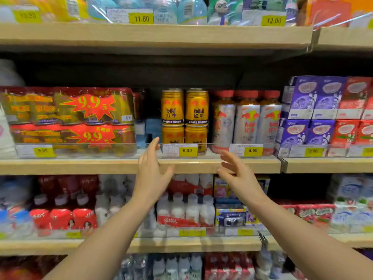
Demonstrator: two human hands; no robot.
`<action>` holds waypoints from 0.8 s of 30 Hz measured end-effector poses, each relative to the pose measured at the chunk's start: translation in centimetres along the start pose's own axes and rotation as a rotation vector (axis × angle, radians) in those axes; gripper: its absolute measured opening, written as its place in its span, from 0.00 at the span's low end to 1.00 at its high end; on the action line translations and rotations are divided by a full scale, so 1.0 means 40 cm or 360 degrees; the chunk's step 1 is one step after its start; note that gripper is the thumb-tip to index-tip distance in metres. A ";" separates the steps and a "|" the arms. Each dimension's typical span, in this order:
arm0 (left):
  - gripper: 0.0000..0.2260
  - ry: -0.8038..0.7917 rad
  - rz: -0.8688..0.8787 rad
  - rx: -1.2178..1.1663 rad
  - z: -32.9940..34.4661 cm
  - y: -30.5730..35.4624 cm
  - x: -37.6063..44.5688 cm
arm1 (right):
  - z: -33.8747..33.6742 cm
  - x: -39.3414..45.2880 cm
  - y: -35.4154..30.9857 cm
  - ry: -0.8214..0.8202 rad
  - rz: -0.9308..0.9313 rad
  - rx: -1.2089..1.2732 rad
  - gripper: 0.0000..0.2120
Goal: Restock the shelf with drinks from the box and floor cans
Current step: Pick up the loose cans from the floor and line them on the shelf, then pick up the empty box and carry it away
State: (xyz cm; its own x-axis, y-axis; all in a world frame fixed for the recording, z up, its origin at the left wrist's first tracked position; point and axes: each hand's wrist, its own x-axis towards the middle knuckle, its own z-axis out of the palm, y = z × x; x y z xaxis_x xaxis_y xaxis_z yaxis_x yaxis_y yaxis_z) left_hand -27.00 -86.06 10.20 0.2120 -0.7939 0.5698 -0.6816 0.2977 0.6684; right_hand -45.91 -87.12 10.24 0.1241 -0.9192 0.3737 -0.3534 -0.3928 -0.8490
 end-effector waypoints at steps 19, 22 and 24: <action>0.21 -0.0390 -0.1523 0.0252 -0.132 -0.188 -0.961 | 0.066 -0.755 0.335 -0.0681 0.1128 -0.0075 0.16; 0.20 -0.0389 -0.1871 0.0344 -0.198 -0.255 -1.085 | 0.109 -0.824 0.372 -0.0732 0.1328 -0.0099 0.17; 0.18 -0.0406 -0.2053 0.0387 -0.250 -0.299 -1.150 | 0.162 -0.859 0.391 -0.0777 0.1442 -0.0132 0.17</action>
State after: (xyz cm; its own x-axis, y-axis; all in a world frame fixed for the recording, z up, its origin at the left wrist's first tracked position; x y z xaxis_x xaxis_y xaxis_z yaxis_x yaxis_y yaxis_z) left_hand -21.58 -47.81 -19.23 0.6768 -0.5184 -0.5227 -0.2066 -0.8152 0.5410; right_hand -49.68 -61.84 -18.31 0.1358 -0.7872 -0.6016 -0.5624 0.4386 -0.7009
